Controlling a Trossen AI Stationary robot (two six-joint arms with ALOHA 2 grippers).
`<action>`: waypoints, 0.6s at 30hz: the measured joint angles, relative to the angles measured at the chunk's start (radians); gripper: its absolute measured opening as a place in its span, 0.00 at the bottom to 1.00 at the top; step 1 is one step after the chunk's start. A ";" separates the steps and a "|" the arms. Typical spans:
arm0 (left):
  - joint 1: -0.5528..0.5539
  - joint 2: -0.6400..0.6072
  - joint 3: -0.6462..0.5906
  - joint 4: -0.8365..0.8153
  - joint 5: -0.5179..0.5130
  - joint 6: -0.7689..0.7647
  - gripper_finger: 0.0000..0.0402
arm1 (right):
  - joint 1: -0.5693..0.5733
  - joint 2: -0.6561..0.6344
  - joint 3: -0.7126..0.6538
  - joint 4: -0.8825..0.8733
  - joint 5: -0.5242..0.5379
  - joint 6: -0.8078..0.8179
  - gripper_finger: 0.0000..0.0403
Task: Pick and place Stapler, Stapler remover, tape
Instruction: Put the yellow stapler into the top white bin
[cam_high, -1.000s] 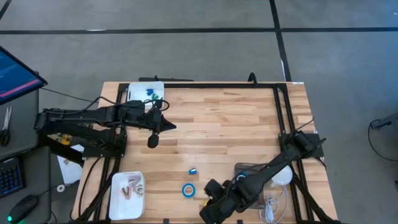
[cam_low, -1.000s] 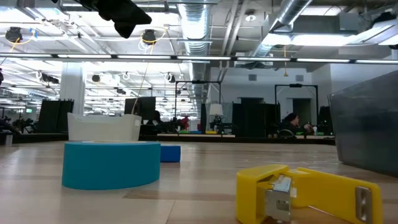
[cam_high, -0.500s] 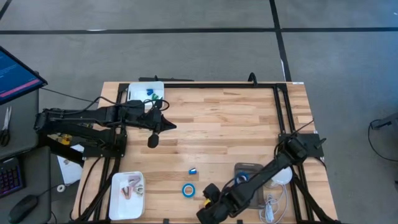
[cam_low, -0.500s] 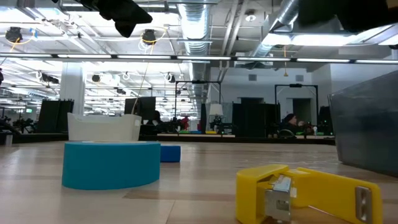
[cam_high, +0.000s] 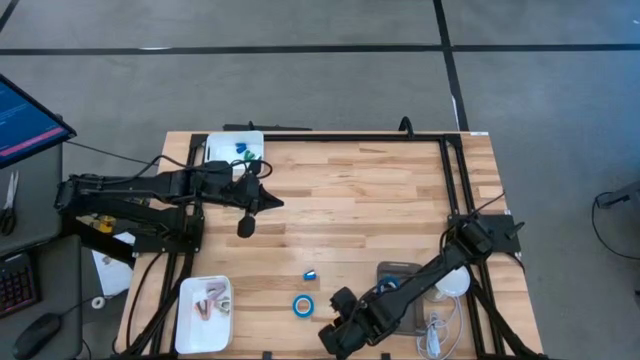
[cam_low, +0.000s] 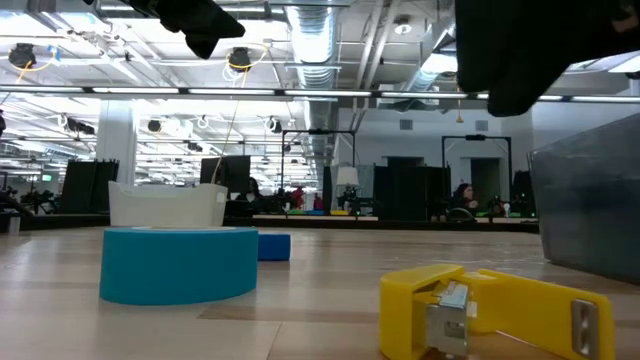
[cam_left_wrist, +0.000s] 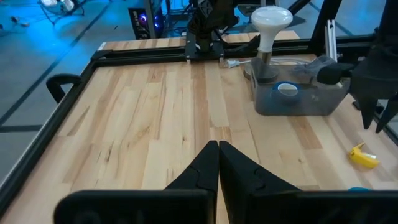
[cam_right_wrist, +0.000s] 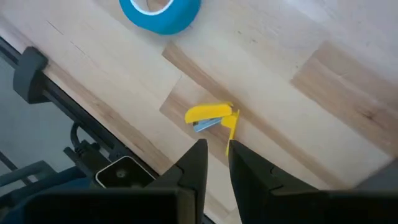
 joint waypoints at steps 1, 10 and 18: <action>0.000 0.000 0.000 0.000 0.000 0.007 0.01 | -0.002 0.000 0.000 0.001 -0.008 -0.002 0.15; 0.000 0.000 0.000 0.000 0.000 0.008 0.01 | -0.019 0.000 0.000 -0.005 -0.038 -0.069 0.15; 0.000 0.000 0.000 0.000 0.000 0.008 0.01 | -0.020 -0.001 -0.056 0.049 -0.054 -0.076 0.15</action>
